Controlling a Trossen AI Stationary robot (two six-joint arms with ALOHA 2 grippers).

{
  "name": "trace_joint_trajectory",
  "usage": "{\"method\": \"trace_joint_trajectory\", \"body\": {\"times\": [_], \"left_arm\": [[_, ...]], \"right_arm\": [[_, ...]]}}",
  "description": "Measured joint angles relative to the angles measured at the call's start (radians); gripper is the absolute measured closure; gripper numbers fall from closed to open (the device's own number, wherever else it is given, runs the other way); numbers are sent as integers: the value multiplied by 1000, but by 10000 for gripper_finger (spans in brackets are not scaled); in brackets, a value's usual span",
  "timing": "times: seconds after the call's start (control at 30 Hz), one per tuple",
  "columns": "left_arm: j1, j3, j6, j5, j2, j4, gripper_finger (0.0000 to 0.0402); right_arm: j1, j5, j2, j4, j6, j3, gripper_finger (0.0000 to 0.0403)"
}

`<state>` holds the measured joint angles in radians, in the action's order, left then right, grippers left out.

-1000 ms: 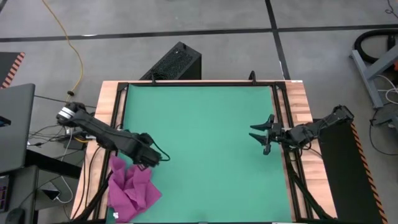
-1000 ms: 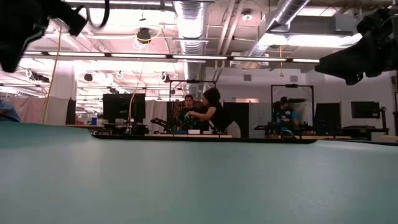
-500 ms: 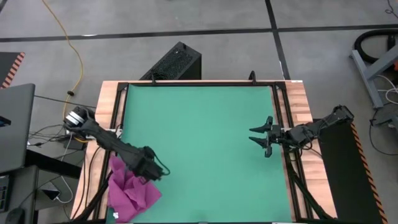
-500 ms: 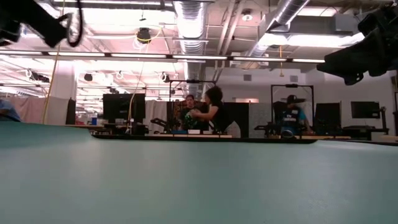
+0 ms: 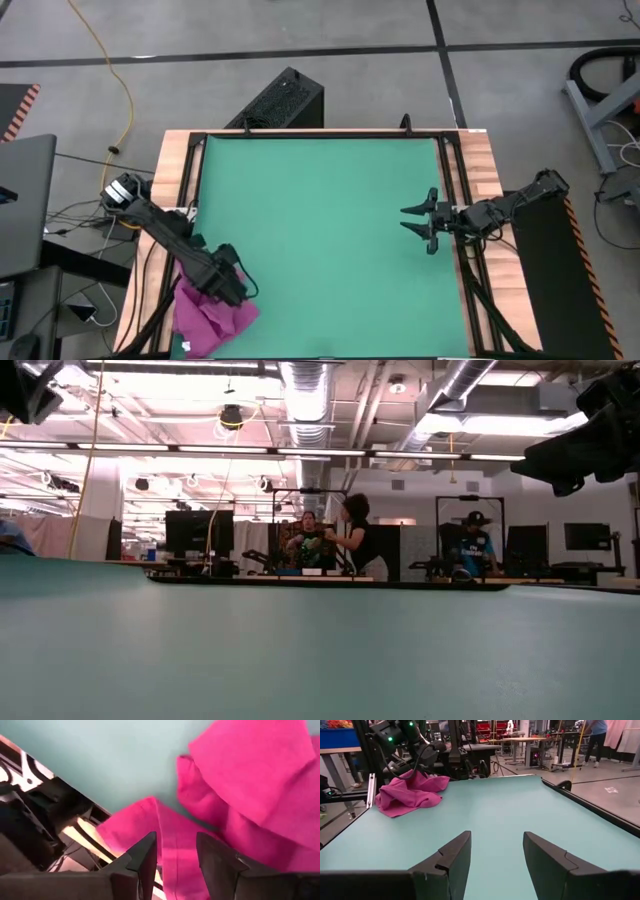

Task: Roll towel
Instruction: Fold the violet towel

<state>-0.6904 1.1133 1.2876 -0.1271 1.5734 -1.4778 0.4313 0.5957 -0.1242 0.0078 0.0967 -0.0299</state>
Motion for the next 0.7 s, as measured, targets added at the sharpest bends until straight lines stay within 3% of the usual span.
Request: {"method": "trace_joint_trajectory", "body": {"times": [0.23,0.7], "left_arm": [[26,0,123,123,0,21,273],[29,0,144,356,0,44,274]], "right_arm": [[0,0,0,0,12,0,199],[0,1,0,1,35,1,200]]}}
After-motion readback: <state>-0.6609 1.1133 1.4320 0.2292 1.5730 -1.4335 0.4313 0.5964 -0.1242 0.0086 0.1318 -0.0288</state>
